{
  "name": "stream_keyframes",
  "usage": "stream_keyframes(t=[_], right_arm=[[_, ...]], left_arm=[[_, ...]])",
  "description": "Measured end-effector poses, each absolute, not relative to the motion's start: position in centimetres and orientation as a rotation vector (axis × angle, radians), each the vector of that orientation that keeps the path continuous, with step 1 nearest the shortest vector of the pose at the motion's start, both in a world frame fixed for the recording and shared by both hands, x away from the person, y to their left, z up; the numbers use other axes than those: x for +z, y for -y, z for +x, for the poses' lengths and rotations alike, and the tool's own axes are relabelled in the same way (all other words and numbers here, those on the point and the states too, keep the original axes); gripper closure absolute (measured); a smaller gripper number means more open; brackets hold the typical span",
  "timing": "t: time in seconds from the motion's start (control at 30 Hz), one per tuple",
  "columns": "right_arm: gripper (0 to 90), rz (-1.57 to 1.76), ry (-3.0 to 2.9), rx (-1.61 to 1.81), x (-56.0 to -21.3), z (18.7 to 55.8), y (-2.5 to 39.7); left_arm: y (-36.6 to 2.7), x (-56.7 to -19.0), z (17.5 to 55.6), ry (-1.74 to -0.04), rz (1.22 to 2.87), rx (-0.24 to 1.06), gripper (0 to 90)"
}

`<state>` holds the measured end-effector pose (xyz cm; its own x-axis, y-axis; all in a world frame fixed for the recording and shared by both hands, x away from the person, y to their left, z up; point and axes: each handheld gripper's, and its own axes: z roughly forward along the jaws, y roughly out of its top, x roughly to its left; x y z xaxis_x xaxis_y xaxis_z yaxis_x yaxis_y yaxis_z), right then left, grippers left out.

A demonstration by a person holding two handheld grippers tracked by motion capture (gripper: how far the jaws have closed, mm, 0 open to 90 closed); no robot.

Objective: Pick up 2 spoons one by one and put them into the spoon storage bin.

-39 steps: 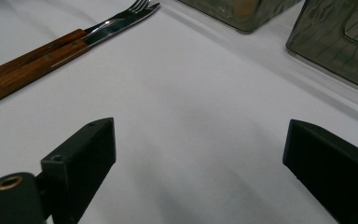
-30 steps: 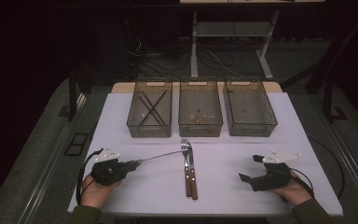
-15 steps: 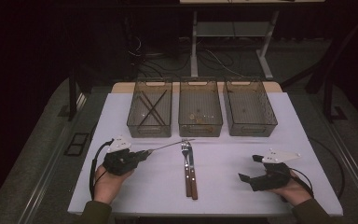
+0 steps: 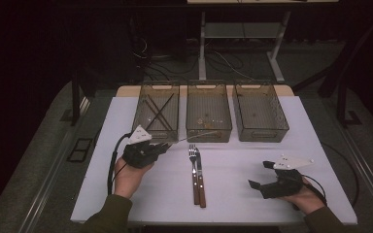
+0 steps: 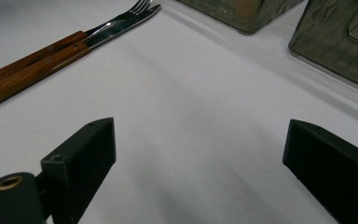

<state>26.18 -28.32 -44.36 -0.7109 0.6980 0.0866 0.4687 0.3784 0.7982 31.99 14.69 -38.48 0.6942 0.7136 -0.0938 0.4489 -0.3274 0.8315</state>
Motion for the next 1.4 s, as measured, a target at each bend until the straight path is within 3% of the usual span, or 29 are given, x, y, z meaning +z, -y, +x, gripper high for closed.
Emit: stream_keyframes(t=[0.93,1.4], right_arm=[[9.2,1.043,-2.361,1.267,-44.3,26.2,28.6],[9.2,1.030,-2.363,1.282,-44.2,26.1,28.5]], left_arm=[[-5.5,-37.4,41.8,-1.016,1.928,0.446,85.1],[-4.0,-39.1,43.9,-1.105,1.991,0.454,84.9]])
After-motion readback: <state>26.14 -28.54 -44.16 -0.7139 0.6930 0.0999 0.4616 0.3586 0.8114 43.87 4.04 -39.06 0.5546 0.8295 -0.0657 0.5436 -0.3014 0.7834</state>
